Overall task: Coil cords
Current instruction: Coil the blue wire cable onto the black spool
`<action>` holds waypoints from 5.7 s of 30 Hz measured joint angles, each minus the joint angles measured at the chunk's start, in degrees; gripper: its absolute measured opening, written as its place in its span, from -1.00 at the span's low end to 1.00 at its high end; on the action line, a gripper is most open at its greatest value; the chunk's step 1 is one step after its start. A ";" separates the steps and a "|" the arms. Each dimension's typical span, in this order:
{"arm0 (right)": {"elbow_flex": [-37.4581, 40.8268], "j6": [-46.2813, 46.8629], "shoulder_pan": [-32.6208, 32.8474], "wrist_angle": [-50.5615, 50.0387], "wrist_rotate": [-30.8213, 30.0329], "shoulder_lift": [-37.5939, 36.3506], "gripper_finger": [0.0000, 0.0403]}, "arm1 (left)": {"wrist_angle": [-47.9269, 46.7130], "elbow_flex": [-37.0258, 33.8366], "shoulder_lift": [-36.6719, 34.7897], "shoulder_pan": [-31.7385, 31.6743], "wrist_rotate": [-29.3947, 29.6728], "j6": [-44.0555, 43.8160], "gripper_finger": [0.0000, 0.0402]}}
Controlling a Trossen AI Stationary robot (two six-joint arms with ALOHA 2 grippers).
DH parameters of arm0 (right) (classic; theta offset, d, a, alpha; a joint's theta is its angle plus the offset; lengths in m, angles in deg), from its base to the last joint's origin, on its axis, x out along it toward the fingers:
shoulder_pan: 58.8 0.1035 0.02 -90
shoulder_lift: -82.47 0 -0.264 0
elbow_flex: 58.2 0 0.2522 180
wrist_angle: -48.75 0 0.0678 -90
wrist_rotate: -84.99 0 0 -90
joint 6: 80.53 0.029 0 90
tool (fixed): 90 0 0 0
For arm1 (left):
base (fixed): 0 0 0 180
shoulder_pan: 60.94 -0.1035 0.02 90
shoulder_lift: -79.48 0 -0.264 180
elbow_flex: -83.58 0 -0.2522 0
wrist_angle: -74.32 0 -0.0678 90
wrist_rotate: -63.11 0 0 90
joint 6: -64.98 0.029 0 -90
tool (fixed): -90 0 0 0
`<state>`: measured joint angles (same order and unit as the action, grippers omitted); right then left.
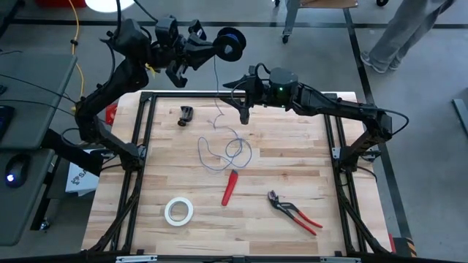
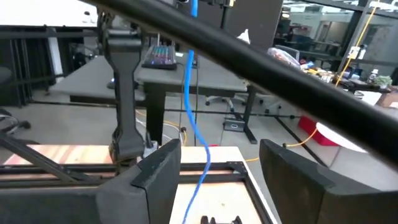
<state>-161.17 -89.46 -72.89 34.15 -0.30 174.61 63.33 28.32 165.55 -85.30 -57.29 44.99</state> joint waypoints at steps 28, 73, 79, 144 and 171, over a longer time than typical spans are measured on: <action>0.00 -0.41 2.15 0.39 -0.14 0.00 -0.43 | 5.23 -0.02 3.43 0.48 -0.41 -5.01 -1.00; 0.02 5.03 2.25 -9.26 -0.14 -5.55 -1.00 | -20.35 0.03 -4.23 -11.63 1.88 3.17 -1.00; 0.02 3.79 2.24 -17.70 -2.58 -10.76 -1.00 | -37.89 0.02 -8.88 -17.66 2.01 4.08 -1.00; 0.07 14.93 -1.14 -2.50 8.77 -8.42 -1.00 | 26.64 0.04 11.46 -7.55 -17.55 -30.47 -1.00; 0.04 3.42 1.39 -1.36 -3.02 -3.19 0.01 | 7.88 0.02 3.91 -6.52 -11.84 -16.81 -1.00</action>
<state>-161.13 -86.04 -71.49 32.79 -3.32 171.41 71.21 28.34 169.46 -91.82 -69.13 28.18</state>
